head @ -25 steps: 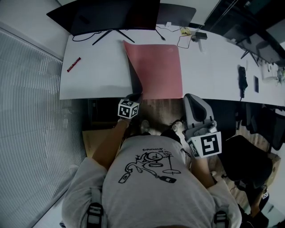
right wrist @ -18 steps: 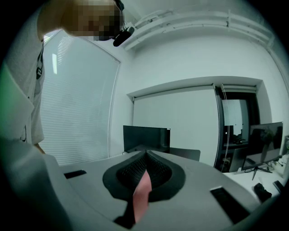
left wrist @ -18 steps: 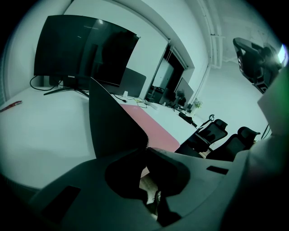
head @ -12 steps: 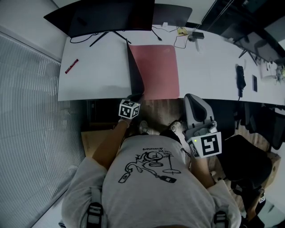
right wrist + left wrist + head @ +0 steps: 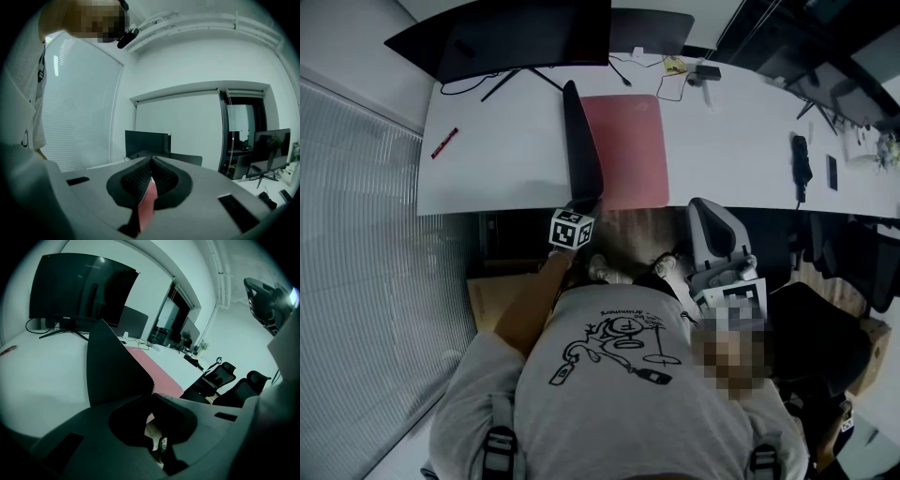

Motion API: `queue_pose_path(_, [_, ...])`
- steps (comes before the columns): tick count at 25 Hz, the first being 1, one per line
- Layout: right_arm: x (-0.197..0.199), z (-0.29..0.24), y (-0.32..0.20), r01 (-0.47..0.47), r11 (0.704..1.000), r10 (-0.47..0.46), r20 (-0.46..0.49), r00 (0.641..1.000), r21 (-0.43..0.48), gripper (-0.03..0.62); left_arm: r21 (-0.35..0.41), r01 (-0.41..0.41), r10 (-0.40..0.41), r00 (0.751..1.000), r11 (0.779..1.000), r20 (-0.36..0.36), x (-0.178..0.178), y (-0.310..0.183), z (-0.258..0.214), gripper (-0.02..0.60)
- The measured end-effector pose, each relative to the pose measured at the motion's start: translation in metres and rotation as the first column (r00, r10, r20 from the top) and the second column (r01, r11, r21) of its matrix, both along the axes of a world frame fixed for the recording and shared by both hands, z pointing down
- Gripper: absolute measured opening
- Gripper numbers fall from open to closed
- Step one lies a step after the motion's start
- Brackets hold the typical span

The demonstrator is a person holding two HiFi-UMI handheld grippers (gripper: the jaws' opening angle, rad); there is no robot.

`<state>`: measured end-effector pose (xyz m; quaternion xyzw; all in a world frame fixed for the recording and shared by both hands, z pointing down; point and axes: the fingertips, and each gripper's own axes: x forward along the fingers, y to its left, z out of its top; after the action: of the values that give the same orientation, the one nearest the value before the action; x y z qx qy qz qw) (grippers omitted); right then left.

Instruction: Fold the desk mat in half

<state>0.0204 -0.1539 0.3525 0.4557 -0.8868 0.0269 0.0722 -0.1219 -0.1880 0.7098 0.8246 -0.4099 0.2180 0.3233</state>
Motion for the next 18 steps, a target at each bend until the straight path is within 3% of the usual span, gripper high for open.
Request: queue_pose_path(18, [0.052,-0.003,-0.003,-0.003,1.0,0.003,-0.01,1.0,-0.003,0.009,-0.025,-0.02,0.021,0.999,0.999,0.025,0.05,-0.005,0.005,0.032])
